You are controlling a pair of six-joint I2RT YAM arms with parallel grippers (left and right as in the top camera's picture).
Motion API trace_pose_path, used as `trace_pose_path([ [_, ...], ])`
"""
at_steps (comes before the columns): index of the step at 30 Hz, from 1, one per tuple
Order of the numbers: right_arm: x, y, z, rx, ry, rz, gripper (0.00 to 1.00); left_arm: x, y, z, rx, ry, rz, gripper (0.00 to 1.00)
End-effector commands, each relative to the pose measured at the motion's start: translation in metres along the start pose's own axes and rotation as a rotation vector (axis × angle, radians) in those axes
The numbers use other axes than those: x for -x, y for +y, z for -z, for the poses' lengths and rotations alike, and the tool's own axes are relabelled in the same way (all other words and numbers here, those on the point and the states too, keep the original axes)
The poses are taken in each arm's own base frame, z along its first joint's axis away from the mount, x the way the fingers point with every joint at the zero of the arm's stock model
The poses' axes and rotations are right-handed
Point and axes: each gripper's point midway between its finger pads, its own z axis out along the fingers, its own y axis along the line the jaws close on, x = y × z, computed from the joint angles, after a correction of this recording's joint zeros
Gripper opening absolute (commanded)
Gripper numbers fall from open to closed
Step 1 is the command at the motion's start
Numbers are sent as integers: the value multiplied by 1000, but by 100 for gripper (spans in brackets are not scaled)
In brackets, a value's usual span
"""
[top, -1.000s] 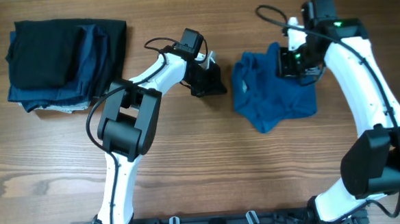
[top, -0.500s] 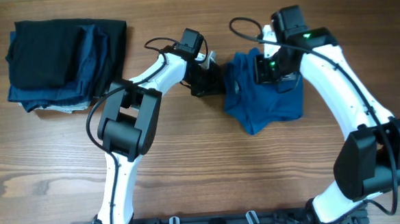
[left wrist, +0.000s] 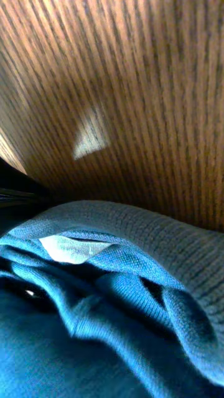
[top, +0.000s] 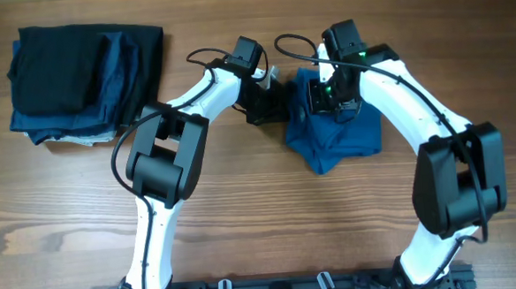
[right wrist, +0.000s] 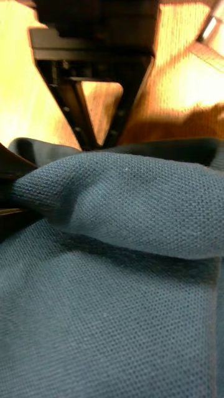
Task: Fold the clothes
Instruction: 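Hold the bundle with both grippers and lift it slightly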
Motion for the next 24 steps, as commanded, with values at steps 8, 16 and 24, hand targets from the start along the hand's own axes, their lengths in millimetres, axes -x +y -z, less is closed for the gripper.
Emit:
trace_pose_path([
  [8, -2, 6, -22, 43, 30, -56, 4, -14, 60, -31, 195, 36, 84, 4],
  [16, -3, 18, -22, 109, 40, -53, 37, -15, 61, -31, 199, 37, 86, 4],
  [24, -4, 24, -20, 149, 45, -22, 73, -14, 67, -29, 235, 29, 89, 4],
])
